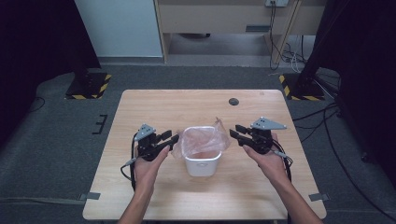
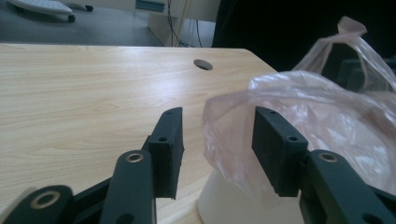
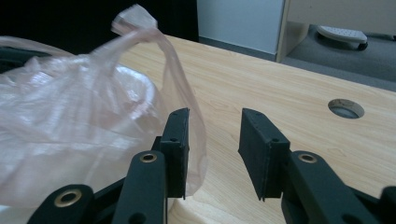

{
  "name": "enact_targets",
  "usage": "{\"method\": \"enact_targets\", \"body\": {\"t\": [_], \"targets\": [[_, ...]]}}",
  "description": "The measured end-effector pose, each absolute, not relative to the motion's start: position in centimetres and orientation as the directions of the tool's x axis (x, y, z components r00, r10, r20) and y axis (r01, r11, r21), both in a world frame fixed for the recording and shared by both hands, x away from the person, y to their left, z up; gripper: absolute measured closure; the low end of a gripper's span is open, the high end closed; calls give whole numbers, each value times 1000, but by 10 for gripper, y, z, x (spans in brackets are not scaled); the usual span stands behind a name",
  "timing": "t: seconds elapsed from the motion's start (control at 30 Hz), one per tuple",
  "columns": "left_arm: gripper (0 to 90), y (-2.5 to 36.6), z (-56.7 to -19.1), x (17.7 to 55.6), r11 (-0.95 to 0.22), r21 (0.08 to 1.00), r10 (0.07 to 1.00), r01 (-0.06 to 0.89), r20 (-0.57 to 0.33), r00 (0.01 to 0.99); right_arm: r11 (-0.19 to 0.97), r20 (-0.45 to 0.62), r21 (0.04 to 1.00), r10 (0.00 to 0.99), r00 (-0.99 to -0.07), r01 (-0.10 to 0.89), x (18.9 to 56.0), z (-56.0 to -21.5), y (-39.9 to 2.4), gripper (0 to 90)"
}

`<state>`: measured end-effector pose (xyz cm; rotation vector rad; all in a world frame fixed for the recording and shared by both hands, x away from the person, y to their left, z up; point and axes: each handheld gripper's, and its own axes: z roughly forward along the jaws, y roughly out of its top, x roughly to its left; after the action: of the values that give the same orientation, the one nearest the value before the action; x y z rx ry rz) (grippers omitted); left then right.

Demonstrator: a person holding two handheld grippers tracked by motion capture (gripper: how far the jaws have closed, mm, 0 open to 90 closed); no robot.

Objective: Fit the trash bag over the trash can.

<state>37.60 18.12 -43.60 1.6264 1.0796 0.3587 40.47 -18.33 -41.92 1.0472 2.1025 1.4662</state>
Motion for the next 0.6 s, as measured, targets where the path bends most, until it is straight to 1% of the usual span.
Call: {"method": "enact_targets", "body": {"t": [0.13, 0.4, 0.6], "targets": [[510, 185, -436, 366, -34, 893, 798, 450, -247, 550, 183, 107, 920, 734, -671, 347, 399, -413, -181, 610], [494, 200, -426, 347, 7, 913, 809, 408, -245, 535, 175, 119, 923, 717, -687, 342, 394, -404, -175, 558], [462, 204, -418, 330, 18, 926, 799, 377, -240, 552, 183, 129, 922, 686, -716, 342, 391, -398, -166, 479]]}}
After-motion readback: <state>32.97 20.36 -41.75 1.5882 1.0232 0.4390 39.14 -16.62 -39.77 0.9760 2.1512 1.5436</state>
